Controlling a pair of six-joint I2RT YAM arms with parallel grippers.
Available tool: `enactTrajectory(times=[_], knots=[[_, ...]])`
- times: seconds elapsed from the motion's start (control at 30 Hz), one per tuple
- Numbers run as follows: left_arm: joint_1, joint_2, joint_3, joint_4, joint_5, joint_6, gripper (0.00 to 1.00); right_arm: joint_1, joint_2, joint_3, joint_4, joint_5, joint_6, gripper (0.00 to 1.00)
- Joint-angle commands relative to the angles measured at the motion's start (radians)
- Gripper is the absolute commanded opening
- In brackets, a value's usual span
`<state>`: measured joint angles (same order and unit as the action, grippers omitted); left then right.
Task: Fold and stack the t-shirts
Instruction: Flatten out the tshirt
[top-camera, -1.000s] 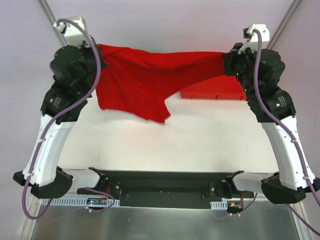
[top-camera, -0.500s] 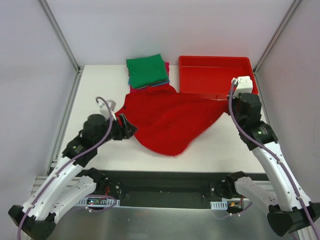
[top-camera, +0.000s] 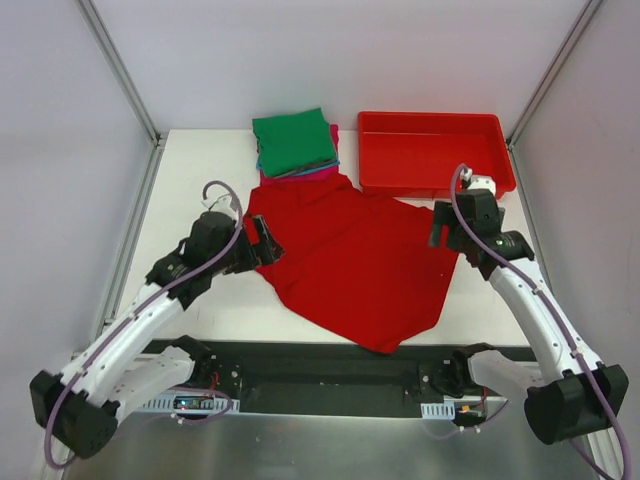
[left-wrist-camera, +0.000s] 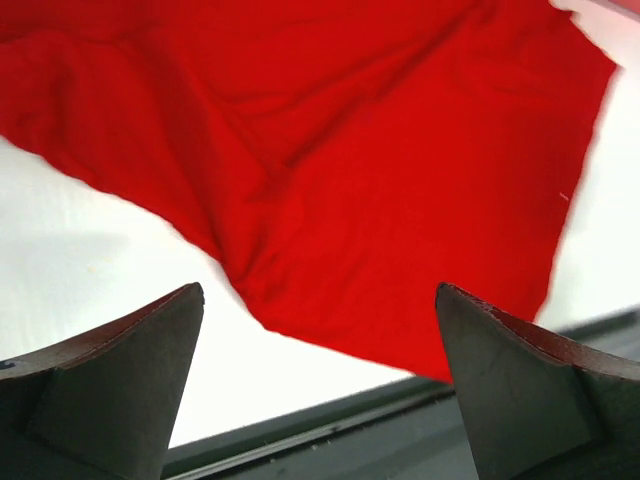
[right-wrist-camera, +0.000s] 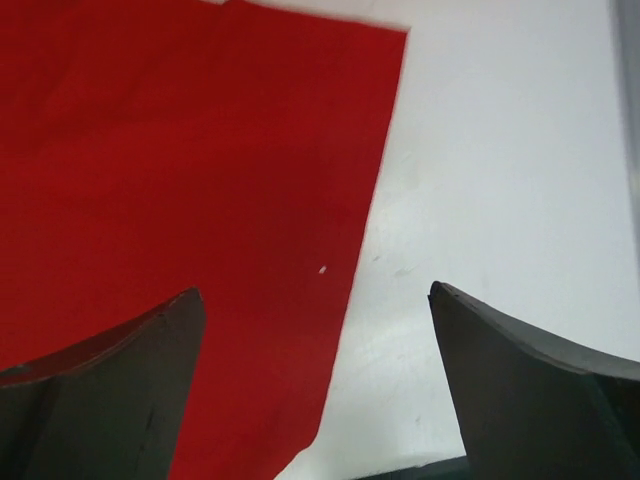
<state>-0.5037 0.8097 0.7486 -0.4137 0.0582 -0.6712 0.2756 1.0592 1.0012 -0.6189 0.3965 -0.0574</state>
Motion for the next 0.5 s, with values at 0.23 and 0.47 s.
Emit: enactTrajectory(times=[0.23,0.47], knots=[[0.053,0.474,0.29,-0.039,-0.138,0.041,0.99,0.048,0.034,-0.308,0.156,-0.455,0.212,0.96],[0.053,0.693,0.368,-0.048,-0.133,0.065,0.84,0.048,0.211,-0.279,0.171,-0.369,0.222,0.96]])
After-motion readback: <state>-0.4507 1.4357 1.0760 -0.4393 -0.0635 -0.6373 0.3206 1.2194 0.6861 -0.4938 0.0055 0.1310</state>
